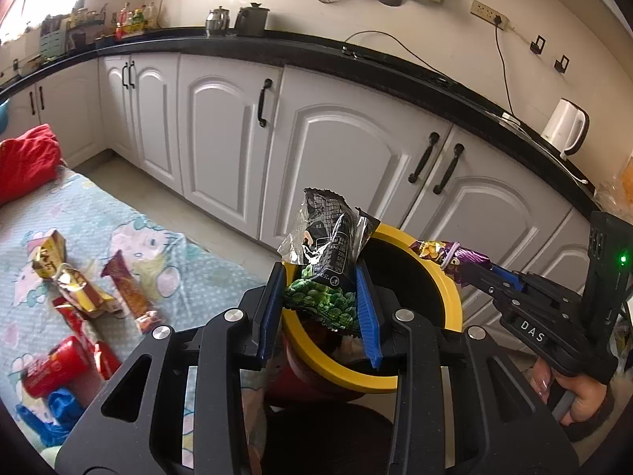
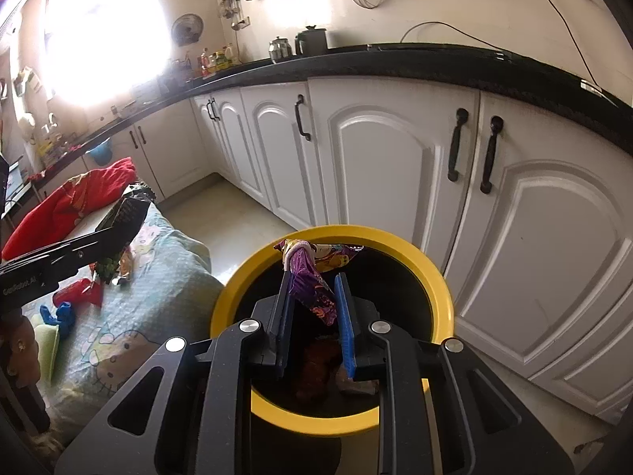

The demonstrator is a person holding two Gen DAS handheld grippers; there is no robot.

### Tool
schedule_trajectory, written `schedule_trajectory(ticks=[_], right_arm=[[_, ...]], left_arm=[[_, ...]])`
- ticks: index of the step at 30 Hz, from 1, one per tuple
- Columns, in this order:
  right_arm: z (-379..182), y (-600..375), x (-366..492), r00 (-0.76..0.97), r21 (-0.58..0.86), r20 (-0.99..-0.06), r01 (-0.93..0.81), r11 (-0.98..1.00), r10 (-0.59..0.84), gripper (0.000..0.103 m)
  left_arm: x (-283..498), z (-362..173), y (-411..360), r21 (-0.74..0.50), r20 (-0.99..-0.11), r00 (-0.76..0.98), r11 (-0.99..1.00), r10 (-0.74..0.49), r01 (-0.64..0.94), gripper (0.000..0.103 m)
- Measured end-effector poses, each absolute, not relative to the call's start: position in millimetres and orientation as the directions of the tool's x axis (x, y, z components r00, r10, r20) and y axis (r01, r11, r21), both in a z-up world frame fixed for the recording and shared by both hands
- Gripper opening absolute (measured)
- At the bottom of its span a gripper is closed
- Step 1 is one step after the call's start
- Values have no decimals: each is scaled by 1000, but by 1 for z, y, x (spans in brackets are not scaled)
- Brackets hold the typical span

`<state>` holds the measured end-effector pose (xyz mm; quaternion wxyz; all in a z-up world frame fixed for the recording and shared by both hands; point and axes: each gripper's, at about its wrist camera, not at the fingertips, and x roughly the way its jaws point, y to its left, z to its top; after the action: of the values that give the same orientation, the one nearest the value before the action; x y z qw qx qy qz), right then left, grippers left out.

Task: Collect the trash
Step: 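Carry the pea bag and purple wrapper over the yellow-rimmed bin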

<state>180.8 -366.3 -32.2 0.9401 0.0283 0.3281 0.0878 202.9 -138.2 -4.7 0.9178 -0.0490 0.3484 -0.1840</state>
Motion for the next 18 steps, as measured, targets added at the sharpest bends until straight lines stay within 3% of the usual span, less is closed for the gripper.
schedule_trajectory(ticks=[18], right_arm=[[-62, -389, 189, 729, 105, -671, -86, 991, 135, 20]], left_arm=[[213, -35, -174, -232, -659, 626, 904, -417, 358, 27]])
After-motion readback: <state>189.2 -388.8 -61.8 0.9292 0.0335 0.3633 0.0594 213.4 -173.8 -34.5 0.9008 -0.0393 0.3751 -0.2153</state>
